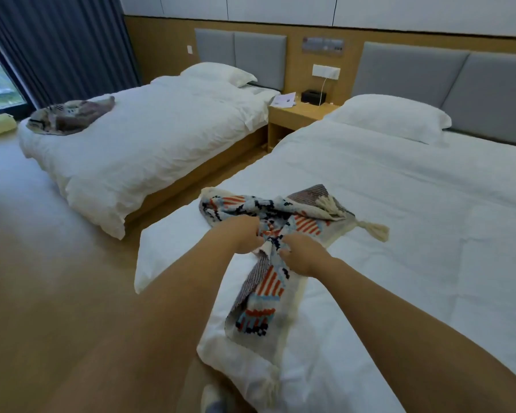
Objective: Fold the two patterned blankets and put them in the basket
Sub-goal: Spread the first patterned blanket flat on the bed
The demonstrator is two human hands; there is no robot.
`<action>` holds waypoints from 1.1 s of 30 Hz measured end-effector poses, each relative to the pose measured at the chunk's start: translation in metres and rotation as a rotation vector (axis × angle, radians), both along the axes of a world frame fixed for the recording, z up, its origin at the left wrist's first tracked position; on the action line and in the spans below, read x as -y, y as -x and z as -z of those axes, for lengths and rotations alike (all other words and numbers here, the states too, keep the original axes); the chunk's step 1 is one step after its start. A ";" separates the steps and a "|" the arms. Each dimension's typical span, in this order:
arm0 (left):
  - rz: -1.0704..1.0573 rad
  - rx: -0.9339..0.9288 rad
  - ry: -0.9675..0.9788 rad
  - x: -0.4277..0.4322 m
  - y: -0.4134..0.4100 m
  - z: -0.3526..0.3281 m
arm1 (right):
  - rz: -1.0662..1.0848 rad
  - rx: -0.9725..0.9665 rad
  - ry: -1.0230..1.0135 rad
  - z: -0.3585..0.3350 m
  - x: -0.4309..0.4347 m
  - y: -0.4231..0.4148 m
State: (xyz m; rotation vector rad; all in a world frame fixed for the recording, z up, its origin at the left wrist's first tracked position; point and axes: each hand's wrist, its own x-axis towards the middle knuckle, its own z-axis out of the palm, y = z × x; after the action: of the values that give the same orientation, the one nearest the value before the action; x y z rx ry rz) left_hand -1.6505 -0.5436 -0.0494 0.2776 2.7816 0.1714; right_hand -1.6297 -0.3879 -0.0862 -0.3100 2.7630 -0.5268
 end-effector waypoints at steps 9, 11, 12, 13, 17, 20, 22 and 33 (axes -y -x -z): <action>0.241 0.083 0.055 0.028 0.174 0.027 | 0.231 0.102 0.078 0.027 0.032 0.128; 0.282 0.115 0.068 0.024 0.197 0.031 | 0.276 0.125 0.076 0.031 0.030 0.144; 0.294 0.124 0.069 0.020 0.206 0.035 | 0.290 0.135 0.065 0.033 0.028 0.151; 0.300 0.137 0.062 0.014 0.215 0.039 | 0.302 0.145 0.057 0.037 0.026 0.160; 0.286 0.213 0.025 0.000 0.237 0.059 | 0.308 0.171 0.036 0.054 0.012 0.189; 0.279 0.262 0.041 0.002 0.255 0.071 | 0.296 0.167 0.026 0.067 0.000 0.214; 0.267 0.283 0.037 0.012 0.271 0.077 | 0.299 0.172 -0.009 0.074 -0.003 0.230; 0.200 0.299 0.071 0.081 0.400 0.183 | 0.405 0.279 -0.254 0.151 0.004 0.346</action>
State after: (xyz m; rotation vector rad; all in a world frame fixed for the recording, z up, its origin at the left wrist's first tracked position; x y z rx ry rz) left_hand -2.0509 -0.6250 -0.2321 0.4689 2.4416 0.0594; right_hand -1.9757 -0.3918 -0.2368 0.3613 2.5780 -0.2759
